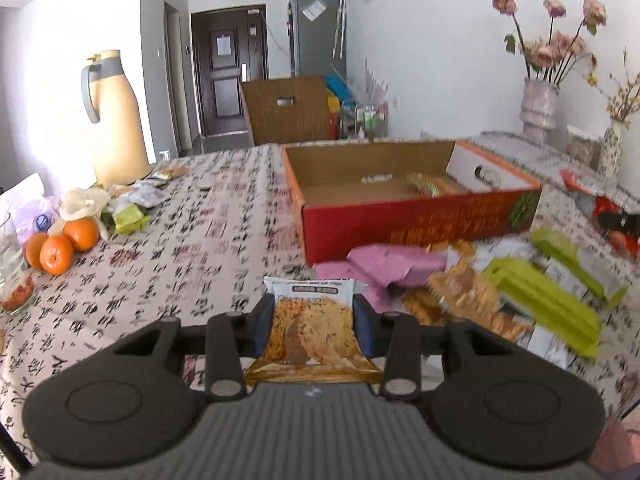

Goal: Organize snacks
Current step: 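Lower both held packets into the box and open both grippers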

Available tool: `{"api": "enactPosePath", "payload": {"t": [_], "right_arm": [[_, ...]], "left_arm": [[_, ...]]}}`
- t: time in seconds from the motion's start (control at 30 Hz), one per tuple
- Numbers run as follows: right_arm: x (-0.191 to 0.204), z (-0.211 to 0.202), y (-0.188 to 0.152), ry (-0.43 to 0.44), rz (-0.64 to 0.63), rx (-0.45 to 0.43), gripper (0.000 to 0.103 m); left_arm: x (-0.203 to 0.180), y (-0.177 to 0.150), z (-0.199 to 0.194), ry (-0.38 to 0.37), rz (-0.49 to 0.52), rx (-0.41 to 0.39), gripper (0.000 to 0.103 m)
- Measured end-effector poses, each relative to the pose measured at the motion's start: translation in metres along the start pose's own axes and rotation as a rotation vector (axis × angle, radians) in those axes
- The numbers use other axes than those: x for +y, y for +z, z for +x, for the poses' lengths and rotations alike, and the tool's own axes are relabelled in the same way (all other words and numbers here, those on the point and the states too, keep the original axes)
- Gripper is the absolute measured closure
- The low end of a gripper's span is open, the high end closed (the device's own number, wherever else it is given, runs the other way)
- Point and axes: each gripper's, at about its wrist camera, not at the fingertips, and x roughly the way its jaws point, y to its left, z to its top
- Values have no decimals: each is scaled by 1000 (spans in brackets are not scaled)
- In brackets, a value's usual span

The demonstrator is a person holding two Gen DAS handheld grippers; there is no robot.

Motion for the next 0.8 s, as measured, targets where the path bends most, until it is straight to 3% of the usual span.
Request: {"api": "enactPosePath", "payload": {"t": [0.8], "right_arm": [[33, 44, 53, 95, -69, -93, 60]], "left_arm": [[-51, 93, 34, -58, -88, -183, 62]]}}
